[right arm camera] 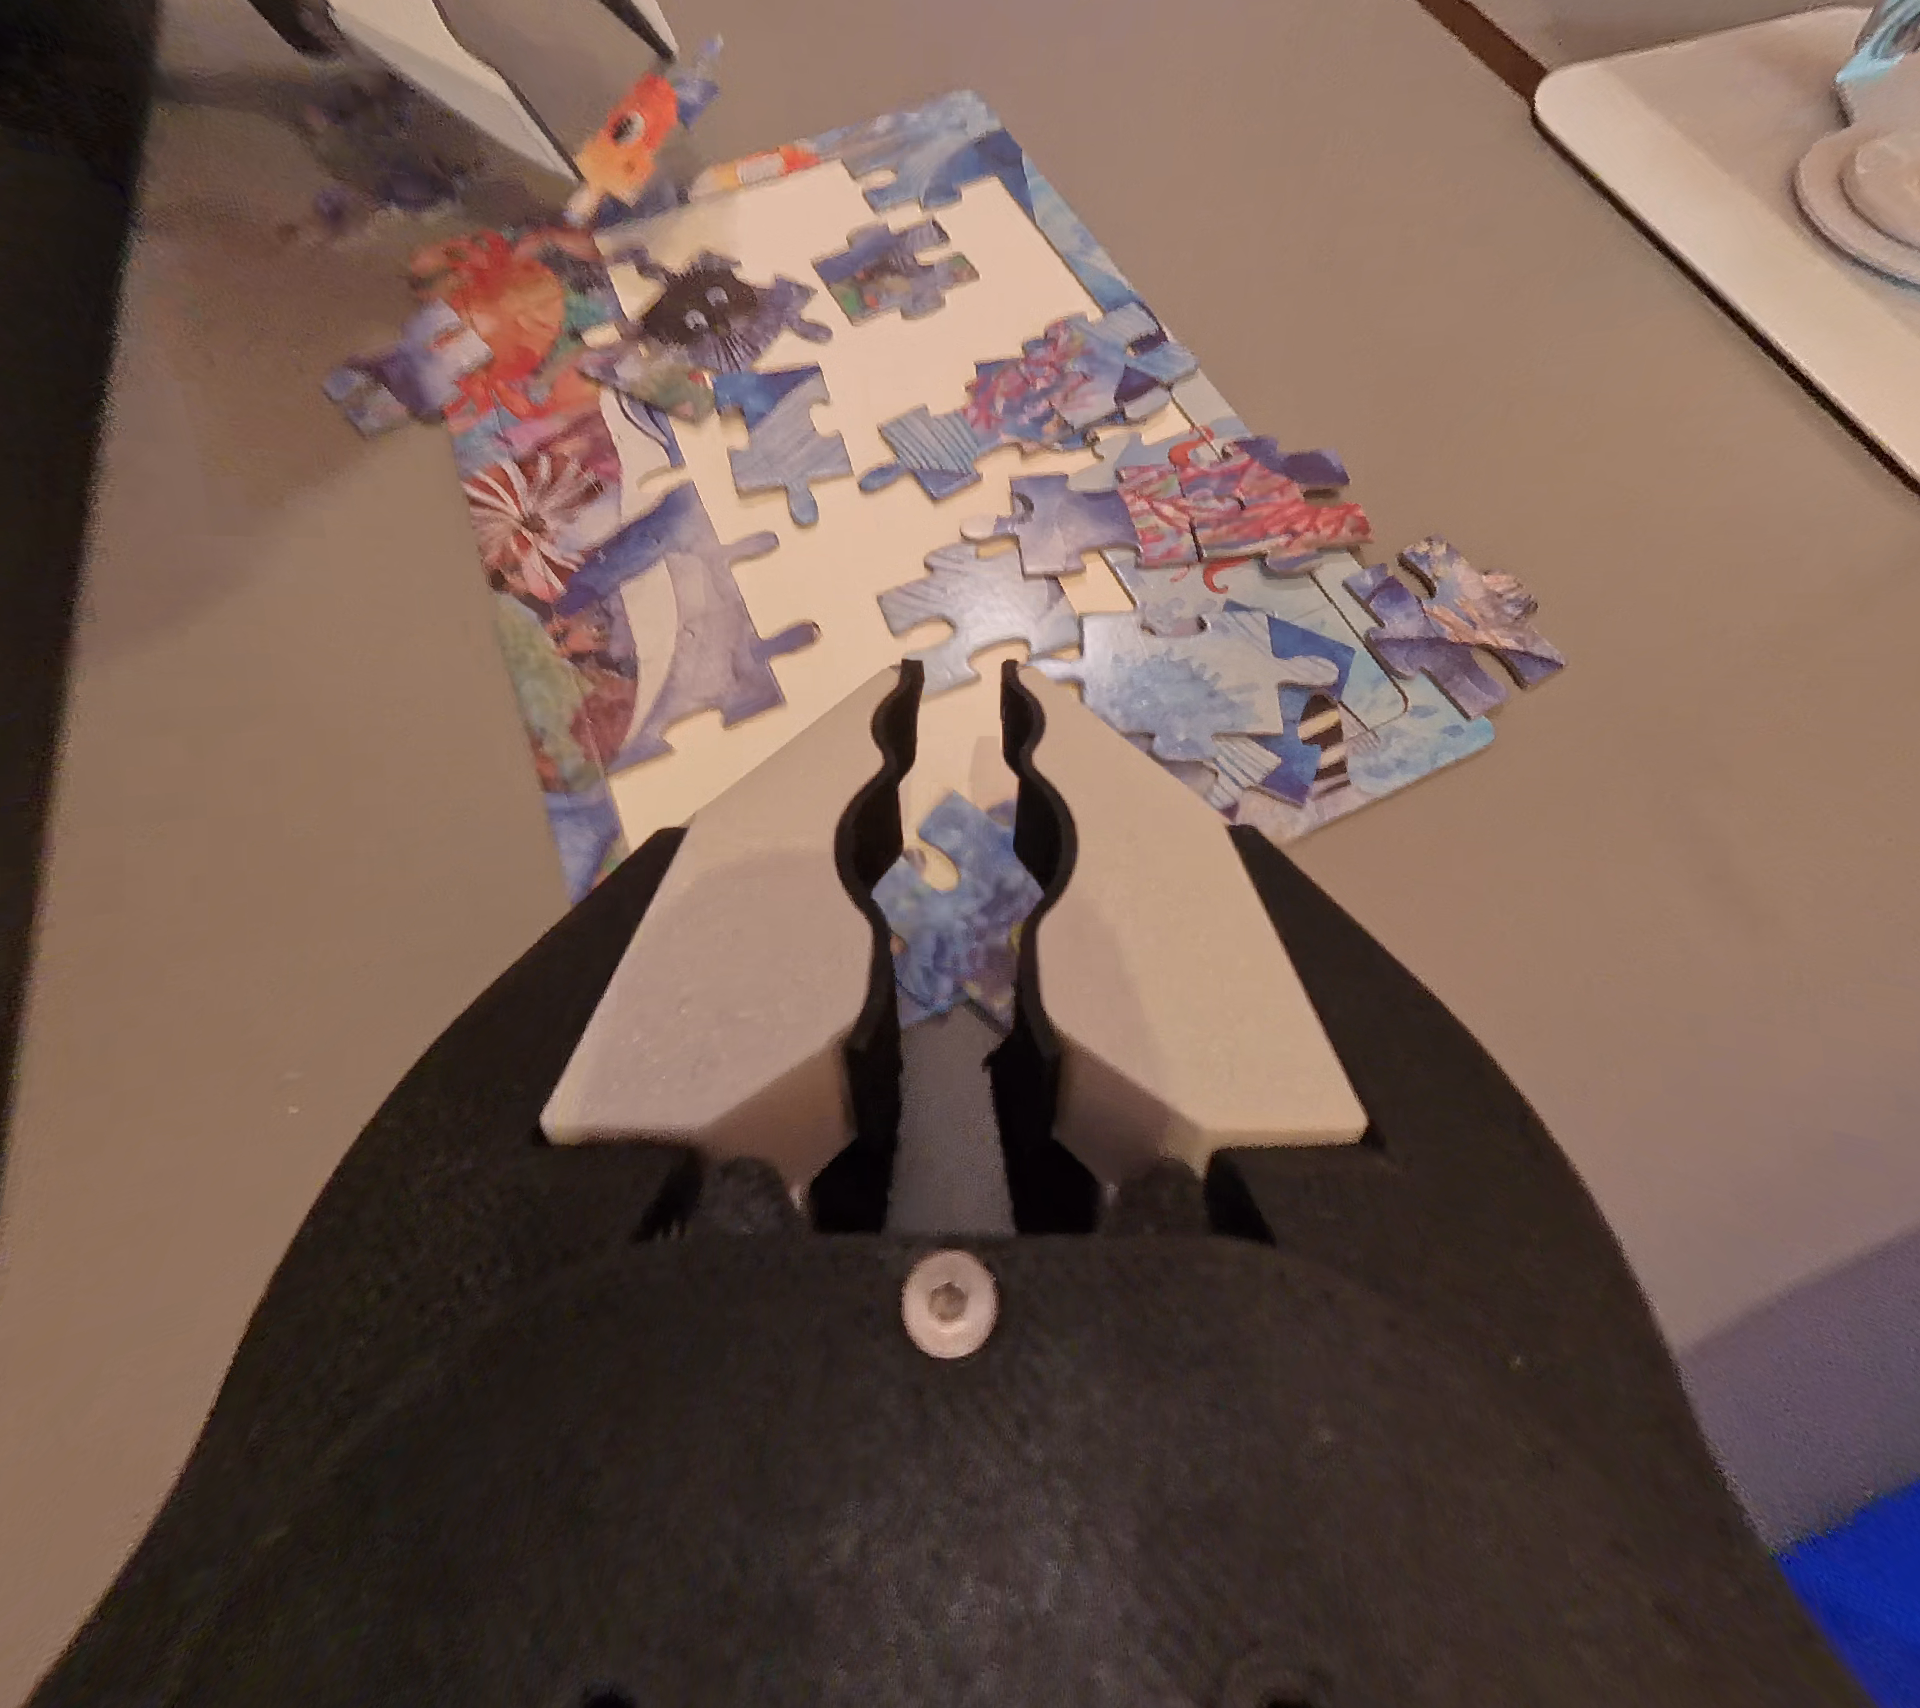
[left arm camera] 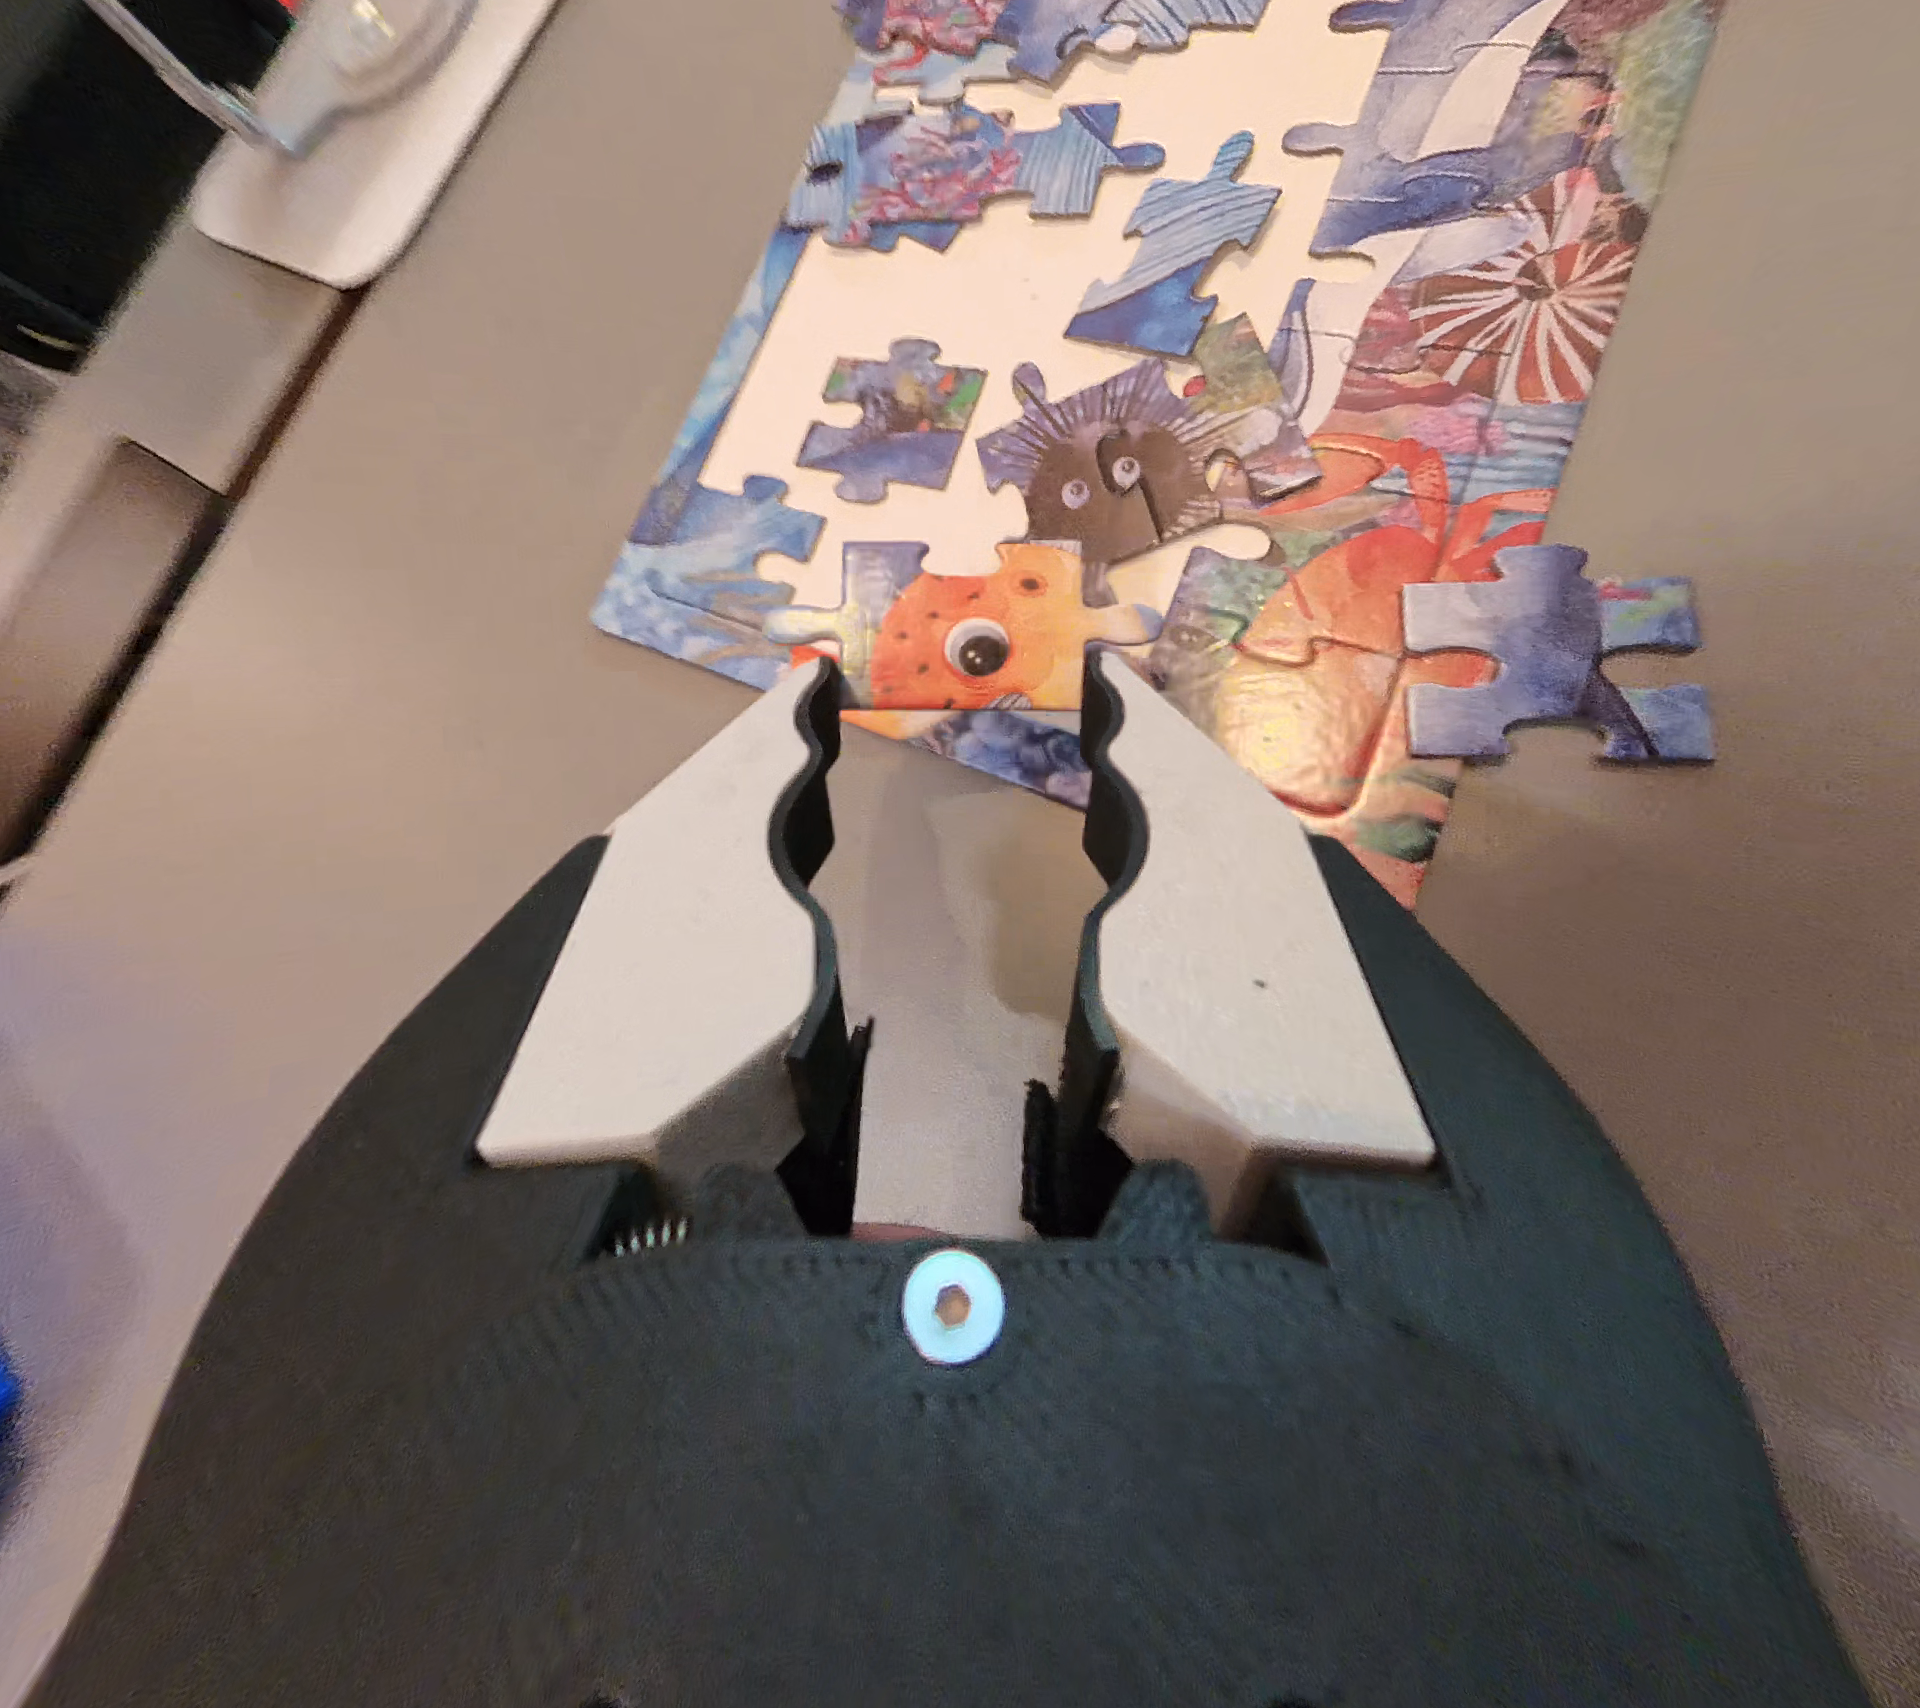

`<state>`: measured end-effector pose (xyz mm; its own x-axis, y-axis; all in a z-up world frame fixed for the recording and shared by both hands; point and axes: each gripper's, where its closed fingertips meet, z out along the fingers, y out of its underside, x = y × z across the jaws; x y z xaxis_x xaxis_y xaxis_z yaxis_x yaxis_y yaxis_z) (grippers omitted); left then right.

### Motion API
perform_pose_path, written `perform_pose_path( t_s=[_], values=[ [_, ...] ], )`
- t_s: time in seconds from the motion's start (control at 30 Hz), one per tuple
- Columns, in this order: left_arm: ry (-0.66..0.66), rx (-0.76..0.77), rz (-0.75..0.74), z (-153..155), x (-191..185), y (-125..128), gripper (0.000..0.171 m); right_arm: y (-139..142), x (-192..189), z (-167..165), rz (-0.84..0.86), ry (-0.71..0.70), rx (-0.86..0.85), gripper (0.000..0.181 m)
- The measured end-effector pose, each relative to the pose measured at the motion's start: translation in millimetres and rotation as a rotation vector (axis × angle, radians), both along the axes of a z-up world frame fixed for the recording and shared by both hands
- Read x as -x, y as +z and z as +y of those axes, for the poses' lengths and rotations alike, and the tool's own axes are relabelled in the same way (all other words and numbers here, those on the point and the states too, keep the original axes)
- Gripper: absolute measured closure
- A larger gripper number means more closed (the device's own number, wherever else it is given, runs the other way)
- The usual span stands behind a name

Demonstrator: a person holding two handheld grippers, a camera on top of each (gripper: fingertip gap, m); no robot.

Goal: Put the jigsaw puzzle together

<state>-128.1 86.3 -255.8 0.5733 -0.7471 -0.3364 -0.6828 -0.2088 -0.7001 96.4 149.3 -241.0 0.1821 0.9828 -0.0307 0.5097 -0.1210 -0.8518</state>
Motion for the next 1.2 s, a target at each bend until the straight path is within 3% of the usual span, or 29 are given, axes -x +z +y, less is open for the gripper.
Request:
perform_pose_path(
  t_s=[0.13,0.33,0.5,0.63,0.7,0.77,0.93,1.13,1.2],
  values=[
    [-0.023,-0.138,0.031,2.2,-11.2,21.9,0.127,29.6,26.8,-18.1,0.100,0.017,0.093,0.155],
    [-0.060,-0.246,0.049,-0.2,-27.6,41.1,0.127,53.7,96.8,-52.2,0.114,0.099,0.233,0.142],
    [-0.076,-0.338,0.020,-1.3,-40.2,57.9,0.127,57.7,150.9,-67.5,0.242,0.158,0.544,0.141],
    [-0.084,-0.374,-0.003,-2.5,-44.2,66.0,0.127,40.0,169.9,-69.8,0.232,0.191,0.670,0.147],
    [-0.082,-0.385,-0.001,-0.7,-44.5,66.6,0.127,51.5,172.7,-71.6,0.307,0.243,0.715,0.169],
    [-0.085,-0.384,-0.004,1.3,-45.6,66.5,0.127,50.9,172.5,-66.9,0.314,0.241,0.714,0.181],
    [-0.083,-0.353,0.009,8.7,-41.6,62.7,0.119,48.9,164.7,-56.1,0.342,0.215,0.716,0.181],
    [-0.135,-0.067,0.037,7.6,-35.3,15.2,0.090,47.0,147.3,-34.7,0.362,0.155,0.701,0.181],
    [-0.164,-0.042,0.049,8.2,-41.2,4.2,0.085,40.4,142.7,-31.5,0.353,0.134,0.698,0.181]
  ],
)
